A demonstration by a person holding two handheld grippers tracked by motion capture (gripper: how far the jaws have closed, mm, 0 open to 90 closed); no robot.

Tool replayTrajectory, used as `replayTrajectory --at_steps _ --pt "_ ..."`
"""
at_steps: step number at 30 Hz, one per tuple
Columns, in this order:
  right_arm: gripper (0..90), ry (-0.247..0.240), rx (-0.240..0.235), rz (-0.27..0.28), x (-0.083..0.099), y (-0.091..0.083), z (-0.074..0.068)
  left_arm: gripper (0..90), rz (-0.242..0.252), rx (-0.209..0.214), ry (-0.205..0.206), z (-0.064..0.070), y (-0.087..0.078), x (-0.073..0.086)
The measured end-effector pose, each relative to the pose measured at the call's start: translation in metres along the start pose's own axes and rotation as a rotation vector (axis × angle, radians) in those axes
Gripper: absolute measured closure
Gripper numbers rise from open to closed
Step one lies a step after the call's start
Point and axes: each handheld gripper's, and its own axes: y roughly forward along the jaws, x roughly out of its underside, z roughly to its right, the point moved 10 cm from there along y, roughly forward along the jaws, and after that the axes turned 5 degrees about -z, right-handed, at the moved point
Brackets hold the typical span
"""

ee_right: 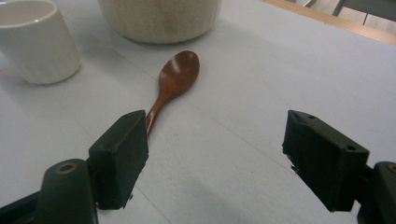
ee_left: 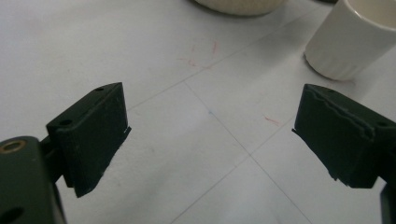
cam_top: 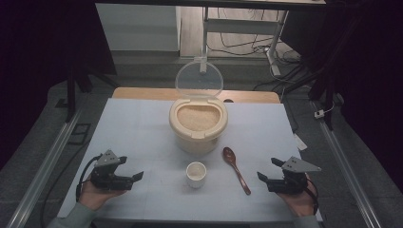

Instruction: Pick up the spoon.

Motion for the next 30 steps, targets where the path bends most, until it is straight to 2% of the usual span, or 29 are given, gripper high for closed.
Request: replayTrajectory --at_steps 2,6,8,12,21,30 --pt "22.4 0.003 0.001 -0.002 0.001 0.0 0.001 10.1 0.013 0.009 -0.004 0.0 -0.001 -0.003" --pt "23.0 0.029 -0.02 -0.003 0.001 0.005 0.003 10.6 0.018 -0.001 0.019 0.0 -0.002 -0.006" --pt "23.2 0.019 -0.014 -0.026 0.003 0.007 0.001 10.6 0.009 -0.008 0.029 0.0 -0.001 -0.007" --pt "24.1 0.008 -0.016 -0.032 0.006 0.007 -0.003 10.5 -0.002 -0.006 0.045 0.005 -0.001 -0.007" --pt "26.1 0.018 -0.031 -0.032 0.003 0.01 -0.006 10.7 -0.017 -0.001 0.04 0.005 0.002 -0.004" --pt "28.2 0.009 -0.012 -0.039 -0.006 0.005 -0.011 11.0 -0.026 -0.007 0.047 0.005 0.003 -0.002"
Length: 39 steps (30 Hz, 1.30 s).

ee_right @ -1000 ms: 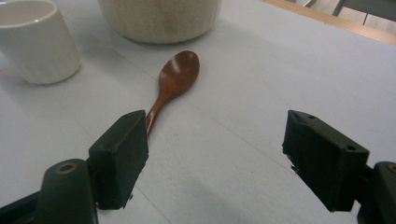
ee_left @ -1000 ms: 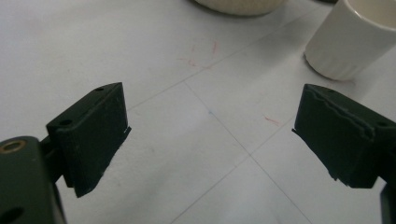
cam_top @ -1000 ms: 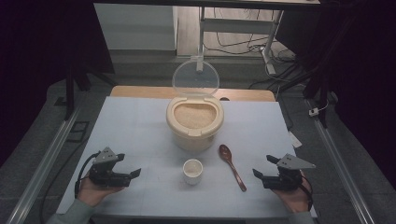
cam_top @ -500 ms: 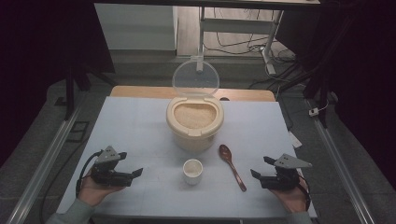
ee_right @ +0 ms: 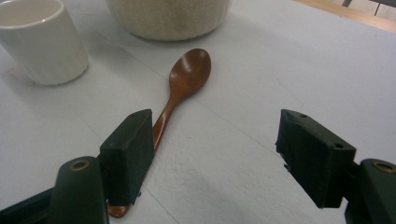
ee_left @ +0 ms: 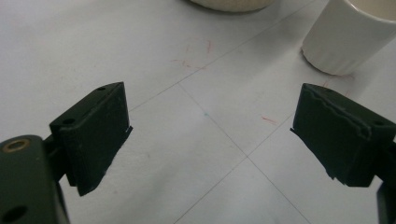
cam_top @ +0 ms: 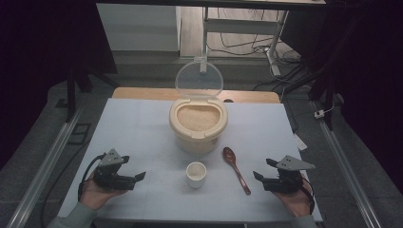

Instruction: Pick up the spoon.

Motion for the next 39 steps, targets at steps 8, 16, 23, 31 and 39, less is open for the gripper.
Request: replayTrajectory --at_steps 8,16,23,31,39 --pt "29.5 0.01 -0.009 -0.038 -0.009 -0.003 -0.007 11.0 -0.005 -0.001 -0.008 -0.001 0.001 0.001" --pt "31.4 -0.009 -0.018 -0.041 -0.027 -0.009 -0.016 11.0 -0.014 0.003 0.003 0.002 0.002 0.003" --pt "33.2 -0.003 -0.043 -0.129 -0.04 -0.001 -0.027 11.0 -0.015 0.003 0.007 0.002 0.003 0.003" --pt "34.2 0.009 -0.052 -0.291 -0.044 0.013 -0.041 10.9 -0.024 0.003 0.015 0.002 0.005 0.003" --pt "35.1 0.046 -0.028 -0.394 -0.042 0.028 -0.047 10.9 -0.028 0.01 0.018 0.004 0.006 0.003"
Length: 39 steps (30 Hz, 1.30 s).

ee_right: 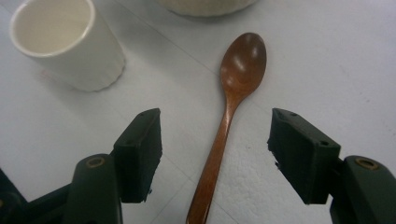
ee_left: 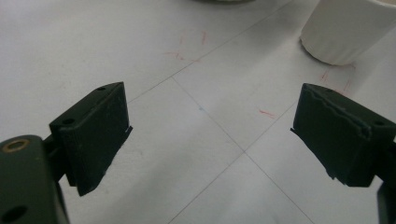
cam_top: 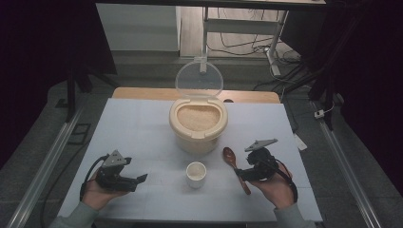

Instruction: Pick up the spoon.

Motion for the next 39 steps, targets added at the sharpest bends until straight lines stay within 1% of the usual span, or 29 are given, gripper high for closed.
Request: replayTrajectory --at_steps 3,4,6,9,11,14,19,21,27,32,35,37,39 --pt "35.4 -0.002 0.001 -0.039 0.003 0.009 -0.001 10.9 -0.002 0.002 0.001 0.001 0.0 0.0" --pt "35.4 -0.002 0.001 -0.039 0.003 0.009 -0.001 10.9 -0.003 0.002 0.001 0.001 0.001 0.0" --pt "36.0 0.001 0.0 -0.067 0.007 0.016 -0.001 10.9 -0.006 0.003 0.002 0.001 0.001 0.001" --pt "36.9 0.01 -0.003 -0.079 0.01 0.021 -0.002 10.9 -0.011 0.003 0.006 0.002 0.002 0.001" --pt "39.2 0.011 0.003 -0.105 0.016 0.027 0.0 10.9 -0.013 0.004 0.009 0.002 0.003 0.002" --pt "40.3 0.022 0.005 -0.125 0.019 0.031 0.001 10.9 -0.016 0.002 0.011 0.002 0.004 0.002" --pt "43.5 0.042 0.012 -0.147 0.025 0.037 0.004 10.8 -0.02 0.002 0.015 0.003 0.004 0.003" --pt "44.6 0.044 0.008 -0.154 0.026 0.039 0.004 10.8 -0.021 0.001 0.014 0.003 0.005 0.003" --pt "50.6 0.047 0.016 -0.189 0.031 0.048 0.005 10.8 -0.026 0.001 0.018 0.003 0.005 0.004" --pt "57.2 0.051 0.032 -0.189 0.03 0.052 0.005 10.8 -0.028 0.001 0.017 0.003 0.006 0.004" --pt "60.1 0.056 0.033 -0.19 0.03 0.055 0.004 10.8 -0.027 0.001 0.017 0.003 0.006 0.004" --pt "62.2 0.058 0.035 -0.207 0.031 0.057 0.004 10.8 -0.027 0.001 0.018 0.003 0.006 0.005" --pt "63.3 0.058 0.036 -0.211 0.031 0.059 0.004 10.8 -0.029 0.001 0.018 0.003 0.006 0.005"
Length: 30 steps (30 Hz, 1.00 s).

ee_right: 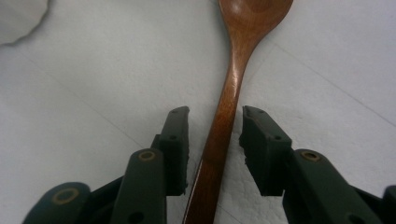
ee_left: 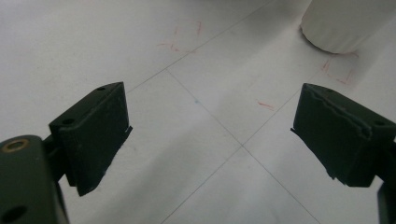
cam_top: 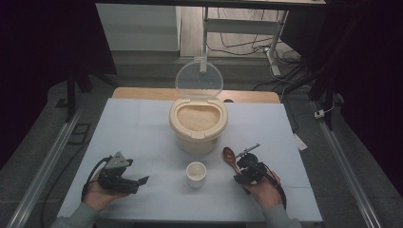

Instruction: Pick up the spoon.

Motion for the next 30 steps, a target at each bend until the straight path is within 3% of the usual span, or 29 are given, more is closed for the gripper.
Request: replayTrajectory --at_steps 10,18,23,30 --pt "78.0 0.033 0.044 -0.028 -0.002 0.002 0.003 10.8 -0.007 -0.003 0.001 0.0 0.001 0.001" --pt "80.0 0.044 0.043 -0.017 -0.003 0.002 0.003 10.8 -0.008 -0.002 0.001 -0.002 0.001 0.002" --pt "80.1 0.052 0.022 0.01 -0.003 -0.002 0.008 10.8 -0.011 -0.004 -0.001 -0.003 0.002 0.003" --pt "80.1 0.053 -0.036 0.092 -0.004 -0.02 0.014 10.8 -0.018 -0.005 0.001 -0.002 0.003 0.004"
